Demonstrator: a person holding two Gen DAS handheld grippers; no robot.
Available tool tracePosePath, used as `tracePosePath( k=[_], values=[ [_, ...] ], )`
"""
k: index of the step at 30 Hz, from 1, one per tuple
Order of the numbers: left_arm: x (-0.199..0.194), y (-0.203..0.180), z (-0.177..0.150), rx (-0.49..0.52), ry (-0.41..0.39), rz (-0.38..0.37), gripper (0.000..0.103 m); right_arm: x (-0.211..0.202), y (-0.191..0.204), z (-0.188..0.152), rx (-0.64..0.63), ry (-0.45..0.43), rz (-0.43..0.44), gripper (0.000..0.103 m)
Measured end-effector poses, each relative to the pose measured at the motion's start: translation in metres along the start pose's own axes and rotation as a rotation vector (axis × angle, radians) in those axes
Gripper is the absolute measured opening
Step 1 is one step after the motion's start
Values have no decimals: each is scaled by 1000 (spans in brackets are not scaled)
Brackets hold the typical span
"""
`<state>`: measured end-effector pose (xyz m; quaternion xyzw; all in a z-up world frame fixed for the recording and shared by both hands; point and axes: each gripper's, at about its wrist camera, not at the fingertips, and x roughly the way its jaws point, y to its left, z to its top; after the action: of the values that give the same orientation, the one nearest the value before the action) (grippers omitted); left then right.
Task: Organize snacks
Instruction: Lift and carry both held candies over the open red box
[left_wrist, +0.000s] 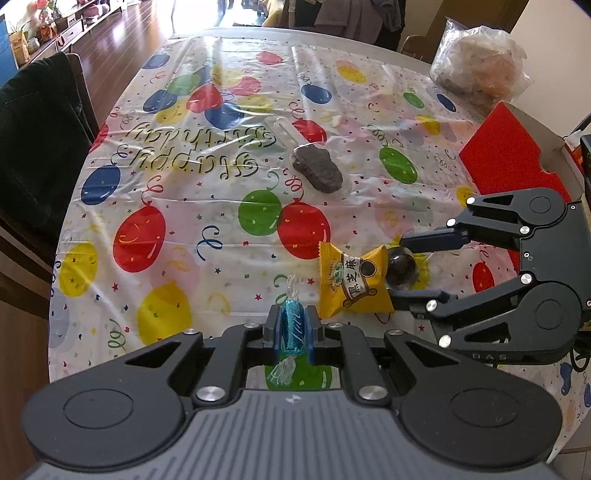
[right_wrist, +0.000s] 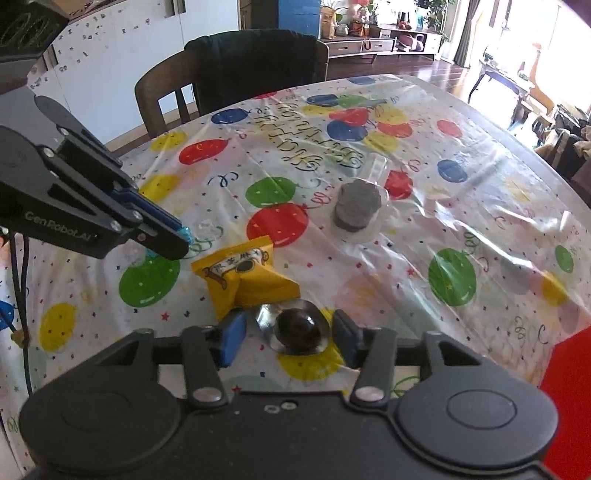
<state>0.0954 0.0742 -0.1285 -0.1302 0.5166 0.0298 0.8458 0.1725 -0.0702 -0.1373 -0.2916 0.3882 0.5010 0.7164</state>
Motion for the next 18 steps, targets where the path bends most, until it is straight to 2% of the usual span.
tracePosePath(
  k=[5,18],
  values=[
    [0,0,0,-6,-2,1,12,-2,-3,-1,36,-20,-13,36],
    [-11,-4,-3,-17,-24,-7,12,-33,-9,-21,177,-93,-88,33]
  ],
)
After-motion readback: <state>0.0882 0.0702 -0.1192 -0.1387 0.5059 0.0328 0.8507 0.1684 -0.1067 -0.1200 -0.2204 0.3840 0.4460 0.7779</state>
